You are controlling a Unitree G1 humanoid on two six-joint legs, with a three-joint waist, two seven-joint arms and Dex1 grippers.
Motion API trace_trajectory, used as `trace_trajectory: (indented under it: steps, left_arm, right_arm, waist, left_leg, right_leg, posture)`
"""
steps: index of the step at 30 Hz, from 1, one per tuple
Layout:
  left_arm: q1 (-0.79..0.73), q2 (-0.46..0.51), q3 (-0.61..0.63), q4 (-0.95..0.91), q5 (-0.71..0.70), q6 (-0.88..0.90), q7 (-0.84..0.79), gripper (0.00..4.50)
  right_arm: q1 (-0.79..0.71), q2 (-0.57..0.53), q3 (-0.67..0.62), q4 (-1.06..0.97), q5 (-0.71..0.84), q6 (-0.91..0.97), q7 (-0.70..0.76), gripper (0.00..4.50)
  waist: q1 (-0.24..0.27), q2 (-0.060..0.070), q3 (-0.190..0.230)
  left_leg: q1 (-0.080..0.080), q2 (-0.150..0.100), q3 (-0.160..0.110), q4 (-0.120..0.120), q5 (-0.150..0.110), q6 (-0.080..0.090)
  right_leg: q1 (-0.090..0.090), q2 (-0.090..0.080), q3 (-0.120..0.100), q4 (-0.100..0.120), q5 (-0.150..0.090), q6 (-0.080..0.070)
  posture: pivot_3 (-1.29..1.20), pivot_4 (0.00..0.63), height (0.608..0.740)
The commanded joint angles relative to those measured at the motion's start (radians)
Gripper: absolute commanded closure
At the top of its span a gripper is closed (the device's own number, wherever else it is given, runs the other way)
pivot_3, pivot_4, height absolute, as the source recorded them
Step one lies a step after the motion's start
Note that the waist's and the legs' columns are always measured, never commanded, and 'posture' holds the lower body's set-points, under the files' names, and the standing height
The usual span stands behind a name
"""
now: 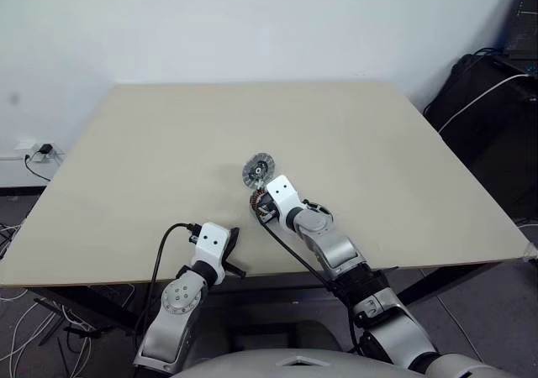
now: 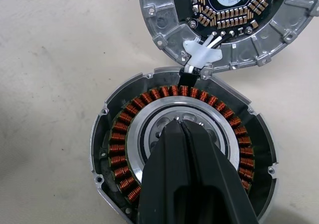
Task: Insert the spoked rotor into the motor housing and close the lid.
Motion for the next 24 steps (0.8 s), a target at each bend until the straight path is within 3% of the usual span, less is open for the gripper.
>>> trace_trajectory:
  steps: [1,12,15,24]
  left_arm:
    - [-0.007,-0.007,0.007,-0.010,-0.014,-0.023,0.005,4.50]
    - [0.000,-0.002,0.000,-0.015,-0.013,-0.014,-0.005,4.50]
    - [-0.004,0.000,-0.003,-0.013,-0.014,-0.010,-0.013,4.50]
    - [-0.010,0.005,-0.007,-0.011,-0.011,-0.001,-0.030,4.50]
  right_arm:
    - [0.002,0.010,-0.055,-0.061,0.027,-0.020,0.002,4.45]
    - [0.187,-0.066,-0.303,-0.410,0.131,0.102,-0.050,4.45]
    - [0.240,-0.074,-0.374,-0.458,0.171,0.150,-0.059,3.91]
    - [0.299,-0.027,-0.521,-0.531,0.286,0.318,-0.115,0.95]
  waist:
    - [0.001,0.000,0.000]
    - [0.005,0.000,0.000]
    - [0.006,0.000,0.000]
    - [0.004,0.000,0.000]
  left_leg:
    - [0.000,0.000,0.000,0.000,0.000,0.000]
    - [-0.001,0.000,-0.001,0.000,0.000,0.000]
    - [-0.001,0.000,0.000,0.000,0.000,0.000]
    - [0.000,0.000,0.000,0.000,0.000,0.001]
  right_leg:
    - [0.000,0.000,0.000,0.000,0.000,0.000]
    - [0.000,0.000,0.000,0.000,0.000,0.000]
    - [0.000,0.000,0.000,0.000,0.000,0.000]
    - [0.000,0.000,0.000,0.000,0.000,0.000]
  posture:
    - [0.00,0.000,0.740]
    - [0.00,0.000,0.740]
    - [0.00,0.000,0.740]
    - [0.00,0.000,0.740]
